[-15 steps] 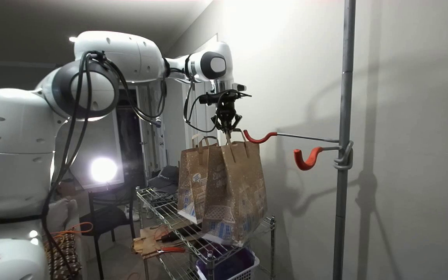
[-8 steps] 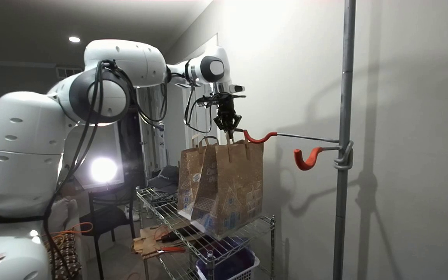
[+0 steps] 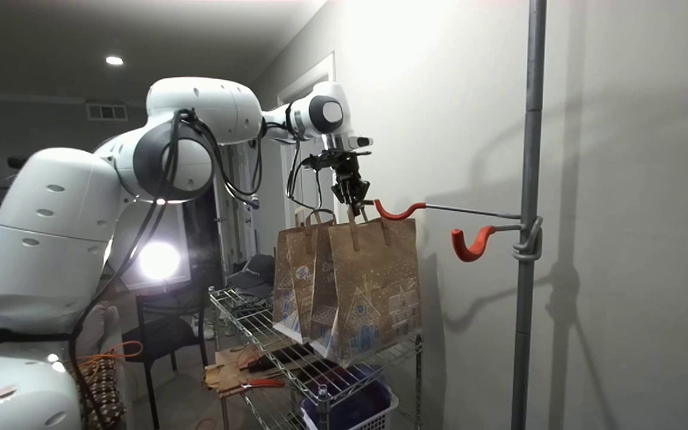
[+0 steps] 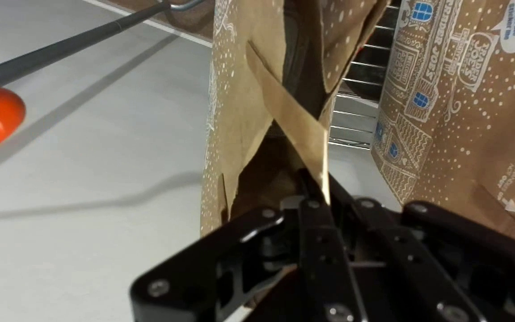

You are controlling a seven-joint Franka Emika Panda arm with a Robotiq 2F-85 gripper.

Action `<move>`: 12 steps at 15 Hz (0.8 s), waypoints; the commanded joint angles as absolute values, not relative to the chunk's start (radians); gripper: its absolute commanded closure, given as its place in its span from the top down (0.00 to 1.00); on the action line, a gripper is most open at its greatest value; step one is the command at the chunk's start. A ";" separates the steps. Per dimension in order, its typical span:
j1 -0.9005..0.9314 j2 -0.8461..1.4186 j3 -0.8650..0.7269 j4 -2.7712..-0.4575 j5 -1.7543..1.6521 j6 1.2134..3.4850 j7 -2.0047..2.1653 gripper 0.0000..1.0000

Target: Remove the gift bag from the hook and put it on the right side of the other gift bag on the rack

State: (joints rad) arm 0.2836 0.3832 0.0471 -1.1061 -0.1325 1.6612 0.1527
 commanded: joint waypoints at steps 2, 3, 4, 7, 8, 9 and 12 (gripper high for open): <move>0.304 0.439 0.039 -1.024 -0.149 1.605 0.216 0.01; 0.303 0.446 0.042 -1.015 -0.141 1.599 0.210 0.01; 0.302 0.453 0.043 -1.006 -0.137 1.592 0.208 0.29; 0.298 0.469 0.043 -0.979 -0.131 1.565 0.200 0.42; 0.297 0.472 0.043 -0.972 -0.130 1.559 0.199 0.47; 0.295 0.474 0.044 -0.965 -0.126 1.554 0.195 0.55; 0.290 0.478 0.049 -0.946 -0.115 1.538 0.183 0.73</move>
